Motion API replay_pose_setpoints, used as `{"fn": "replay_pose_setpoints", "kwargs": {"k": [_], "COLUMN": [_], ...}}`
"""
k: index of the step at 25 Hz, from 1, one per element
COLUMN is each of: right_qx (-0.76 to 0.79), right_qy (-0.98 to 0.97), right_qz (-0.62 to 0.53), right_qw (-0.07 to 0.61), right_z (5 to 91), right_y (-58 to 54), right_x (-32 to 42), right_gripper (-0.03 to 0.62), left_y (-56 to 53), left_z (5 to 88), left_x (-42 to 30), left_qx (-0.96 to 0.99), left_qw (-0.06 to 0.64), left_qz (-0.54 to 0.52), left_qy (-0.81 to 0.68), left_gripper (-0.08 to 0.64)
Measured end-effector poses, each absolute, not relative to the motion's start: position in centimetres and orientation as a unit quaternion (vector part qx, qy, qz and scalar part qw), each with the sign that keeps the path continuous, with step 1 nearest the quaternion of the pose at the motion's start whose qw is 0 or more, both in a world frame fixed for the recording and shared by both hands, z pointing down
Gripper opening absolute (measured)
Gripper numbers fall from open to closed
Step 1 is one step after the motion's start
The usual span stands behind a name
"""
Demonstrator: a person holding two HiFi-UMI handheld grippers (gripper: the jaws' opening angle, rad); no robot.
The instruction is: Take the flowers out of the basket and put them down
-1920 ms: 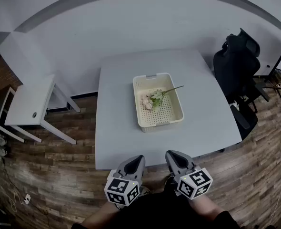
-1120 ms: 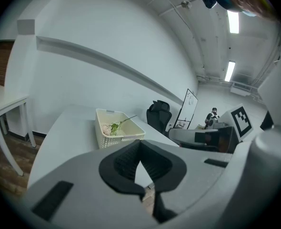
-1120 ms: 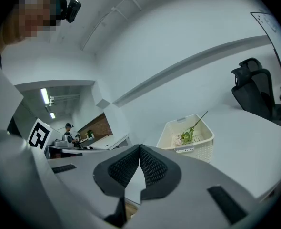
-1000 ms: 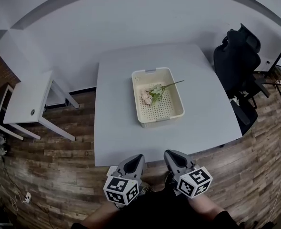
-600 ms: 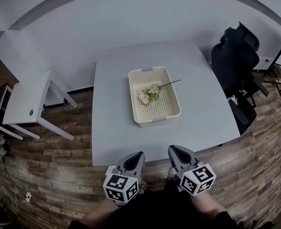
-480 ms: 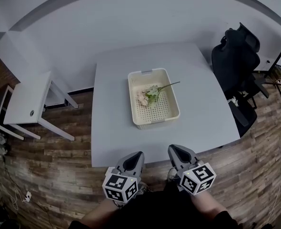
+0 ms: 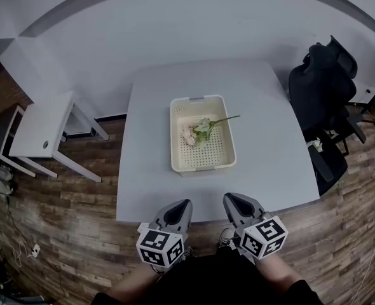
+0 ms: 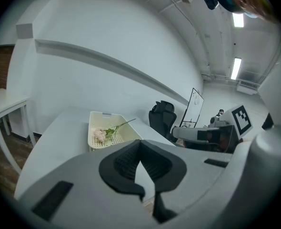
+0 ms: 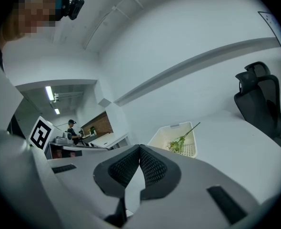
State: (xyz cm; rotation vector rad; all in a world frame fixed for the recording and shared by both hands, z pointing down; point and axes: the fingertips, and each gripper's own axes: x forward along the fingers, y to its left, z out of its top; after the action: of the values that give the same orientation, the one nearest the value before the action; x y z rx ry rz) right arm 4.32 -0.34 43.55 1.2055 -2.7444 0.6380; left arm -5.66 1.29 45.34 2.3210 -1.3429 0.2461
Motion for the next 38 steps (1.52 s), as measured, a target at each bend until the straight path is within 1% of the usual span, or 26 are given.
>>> {"fn": "replay_pose_setpoints", "kwargs": {"k": [26,32,38], "right_qx": [0.324,0.313,0.317], "right_qy": [-0.926,-0.930,-0.929], "right_qz": [0.185,0.181,0.173], "right_qw": [0.059,0.058,0.074], "right_z": [44.2,44.0,44.1], "right_y": [-7.3,-8.2,-9.5], "right_x": [11.1,11.1,10.3], "right_gripper": [0.023,0.023,0.023], "left_y": [-3.8,-4.2,-5.7], "left_z": [46.6,46.3,46.3], "left_x": [1.4,1.6,1.0], "left_qx": [0.796,0.790,0.793], "left_qw": [0.225,0.221,0.224], "left_qz": [0.091,0.091,0.088], "left_qy": [-0.554,-0.565,-0.560], "left_gripper": [0.006,0.006,0.007]}}
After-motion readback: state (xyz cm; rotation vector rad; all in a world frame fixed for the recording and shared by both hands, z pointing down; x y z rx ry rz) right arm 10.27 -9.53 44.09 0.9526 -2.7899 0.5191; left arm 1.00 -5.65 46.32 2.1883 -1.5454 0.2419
